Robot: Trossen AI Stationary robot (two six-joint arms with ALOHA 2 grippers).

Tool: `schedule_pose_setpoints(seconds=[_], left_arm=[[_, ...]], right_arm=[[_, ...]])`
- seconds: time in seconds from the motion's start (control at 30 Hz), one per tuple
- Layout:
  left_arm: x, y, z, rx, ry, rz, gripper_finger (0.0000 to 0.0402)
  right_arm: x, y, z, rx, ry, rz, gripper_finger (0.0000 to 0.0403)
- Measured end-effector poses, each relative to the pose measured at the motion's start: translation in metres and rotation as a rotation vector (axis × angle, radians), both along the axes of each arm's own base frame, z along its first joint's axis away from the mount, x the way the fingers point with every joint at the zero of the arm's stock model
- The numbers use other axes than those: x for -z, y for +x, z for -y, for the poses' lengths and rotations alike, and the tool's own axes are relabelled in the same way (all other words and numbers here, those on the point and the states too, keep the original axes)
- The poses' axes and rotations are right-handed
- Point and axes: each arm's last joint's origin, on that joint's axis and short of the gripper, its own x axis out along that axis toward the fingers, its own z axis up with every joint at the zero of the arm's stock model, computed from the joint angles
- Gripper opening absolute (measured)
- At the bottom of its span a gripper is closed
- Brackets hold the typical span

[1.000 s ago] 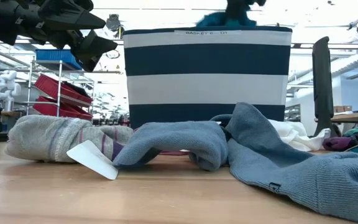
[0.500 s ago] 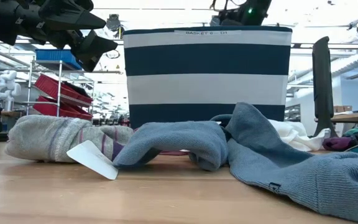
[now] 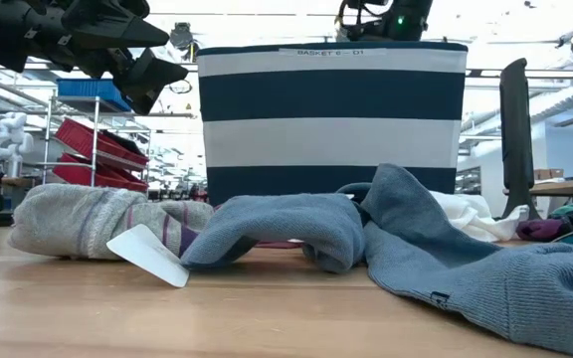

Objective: Sort clothes
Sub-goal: Put the light blue underwear into the blue laundry organizer

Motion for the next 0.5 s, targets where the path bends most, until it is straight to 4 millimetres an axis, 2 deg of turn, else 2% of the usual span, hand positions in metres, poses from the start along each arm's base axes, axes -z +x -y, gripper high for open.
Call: schedule_pose_setpoints(seconds=[0.17, 0.4, 0.5], left_arm=[[0.000, 0.000, 0.000, 0.000, 0.000, 0.000, 0.0215], [0.000, 0.000, 0.000, 0.000, 0.001, -0.003, 0.0215], [0.000, 0.000, 0.000, 0.000, 0.005, -0.002, 0.0215]], right_arm=[[-0.030, -0.001, -0.007, -0.018, -0.015, 0.048, 0.0292], [-0.085, 0.000, -0.021, -0.072, -0.088, 0.243, 0.0289], [-0.091, 0.012, -0.016, -0.046, -0.163, 0.365, 0.0283]])
